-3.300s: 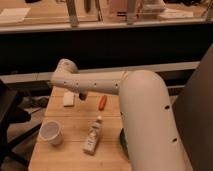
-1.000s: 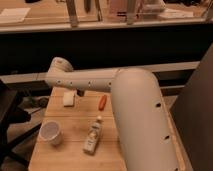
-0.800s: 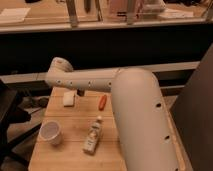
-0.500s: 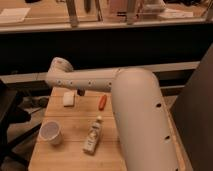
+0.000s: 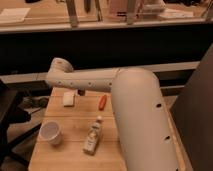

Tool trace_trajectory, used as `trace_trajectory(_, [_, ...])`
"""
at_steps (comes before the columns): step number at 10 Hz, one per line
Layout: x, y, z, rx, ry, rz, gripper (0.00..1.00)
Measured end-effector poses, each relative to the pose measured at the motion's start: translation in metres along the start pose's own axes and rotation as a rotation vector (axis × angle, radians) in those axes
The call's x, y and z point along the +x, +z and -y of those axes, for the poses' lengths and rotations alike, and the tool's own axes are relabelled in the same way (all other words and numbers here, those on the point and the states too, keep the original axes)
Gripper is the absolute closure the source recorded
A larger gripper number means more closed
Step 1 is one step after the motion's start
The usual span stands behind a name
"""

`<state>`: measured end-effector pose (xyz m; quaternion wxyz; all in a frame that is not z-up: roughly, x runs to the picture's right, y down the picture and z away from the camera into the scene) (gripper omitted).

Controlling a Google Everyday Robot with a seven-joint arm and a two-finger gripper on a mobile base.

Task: Place the eraser on the white sponge

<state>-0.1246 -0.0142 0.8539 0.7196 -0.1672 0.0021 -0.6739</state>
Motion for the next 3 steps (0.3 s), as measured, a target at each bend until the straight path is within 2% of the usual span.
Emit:
trace_trajectory(2, [0.0001,0.0002,-0.0001,0.000,-0.002,0.000,1.00])
trace_trajectory(3, [-0.0019,0.0001,0.0042,0.022,-0.005,0.012,1.00])
